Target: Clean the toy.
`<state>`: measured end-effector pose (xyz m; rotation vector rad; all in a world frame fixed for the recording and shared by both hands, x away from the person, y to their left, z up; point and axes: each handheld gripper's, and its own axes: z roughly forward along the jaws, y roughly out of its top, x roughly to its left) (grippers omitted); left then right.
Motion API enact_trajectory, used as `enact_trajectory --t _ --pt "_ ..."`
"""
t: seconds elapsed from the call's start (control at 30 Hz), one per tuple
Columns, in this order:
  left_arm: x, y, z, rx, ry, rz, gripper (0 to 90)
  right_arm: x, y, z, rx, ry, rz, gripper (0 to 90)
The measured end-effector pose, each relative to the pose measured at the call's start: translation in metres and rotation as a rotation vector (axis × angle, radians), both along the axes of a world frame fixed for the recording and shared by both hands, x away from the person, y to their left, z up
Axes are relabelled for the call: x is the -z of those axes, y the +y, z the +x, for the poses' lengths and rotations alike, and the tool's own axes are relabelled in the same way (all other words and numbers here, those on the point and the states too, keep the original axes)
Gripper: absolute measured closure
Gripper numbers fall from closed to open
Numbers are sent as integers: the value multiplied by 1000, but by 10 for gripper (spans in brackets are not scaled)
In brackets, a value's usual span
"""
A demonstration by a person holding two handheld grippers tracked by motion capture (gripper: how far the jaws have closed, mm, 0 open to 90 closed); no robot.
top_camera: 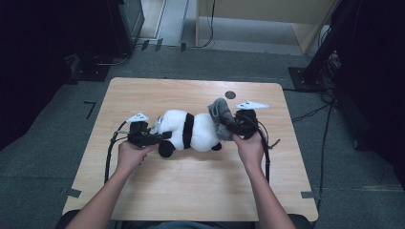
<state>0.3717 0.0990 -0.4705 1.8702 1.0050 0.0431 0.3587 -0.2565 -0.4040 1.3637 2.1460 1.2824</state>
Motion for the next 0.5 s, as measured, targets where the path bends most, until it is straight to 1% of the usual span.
enact_trajectory --t 0.03,0.07,0.13,0.17,0.2,0.27,0.3,0.33,0.37,0.4,0.5 --pt "0 0 0 0 -4 2 490 -5 8 2 -14 -7 10 772" --pt "0 0 0 2 -6 4 489 -9 18 6 -33 -4 28 773" --pt "0 0 0 1 -6 2 489 -12 34 12 -56 10 36 772" --pt "0 0 -1 1 -10 2 488 -13 43 16 -73 15 37 772" --pt "0 0 -1 2 -13 2 488 -13 54 21 -93 30 54 771" --pt "1 0 -3 3 -29 2 481 -12 68 28 -115 41 81 770" --pt "0 0 -3 0 -28 3 481 -12 79 32 -130 49 87 770" --pt "0 0 -3 1 -30 8 480 -13 85 34 -137 51 80 771" --pt "0 0 -3 0 -31 10 480 -14 96 36 -148 49 62 770" --pt "0 -1 -3 -2 -31 9 480 -14 104 38 -160 43 56 770" --pt "-1 -1 -3 -3 -31 9 480 -15 124 40 -185 51 59 770"
